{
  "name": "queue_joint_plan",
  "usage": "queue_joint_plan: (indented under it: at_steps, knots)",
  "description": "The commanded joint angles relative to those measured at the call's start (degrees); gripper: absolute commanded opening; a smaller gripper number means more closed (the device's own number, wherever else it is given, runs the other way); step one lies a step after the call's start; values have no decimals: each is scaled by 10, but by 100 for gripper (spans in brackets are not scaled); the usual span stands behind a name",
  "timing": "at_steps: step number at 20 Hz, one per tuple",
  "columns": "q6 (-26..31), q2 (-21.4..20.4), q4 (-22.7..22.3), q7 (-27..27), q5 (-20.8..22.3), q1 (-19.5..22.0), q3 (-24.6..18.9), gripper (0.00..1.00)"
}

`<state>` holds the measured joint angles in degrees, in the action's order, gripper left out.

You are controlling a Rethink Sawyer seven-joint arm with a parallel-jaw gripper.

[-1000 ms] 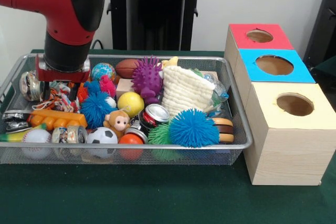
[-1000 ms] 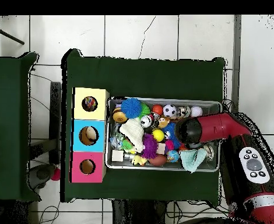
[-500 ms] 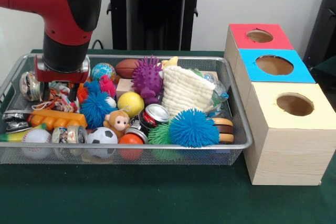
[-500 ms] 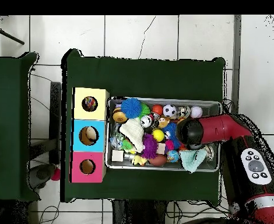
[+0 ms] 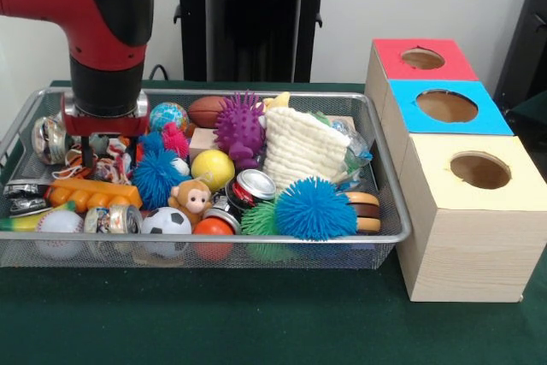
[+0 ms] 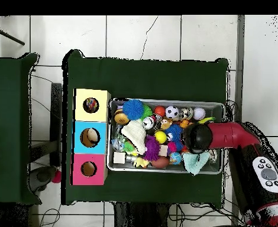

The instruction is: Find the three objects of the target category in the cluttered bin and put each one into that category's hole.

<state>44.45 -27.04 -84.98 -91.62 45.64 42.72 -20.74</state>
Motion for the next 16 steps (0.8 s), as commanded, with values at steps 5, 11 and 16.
queue_joint_plan:
  at_steps: [5, 11, 16]
  knots:
    - [-48, 28, -46, 37, -27, 4, -42, 100]
    - [-64, 27, -47, 66, -11, 6, -47, 0]
    - [-41, 5, -51, 39, -38, -1, -45, 0]
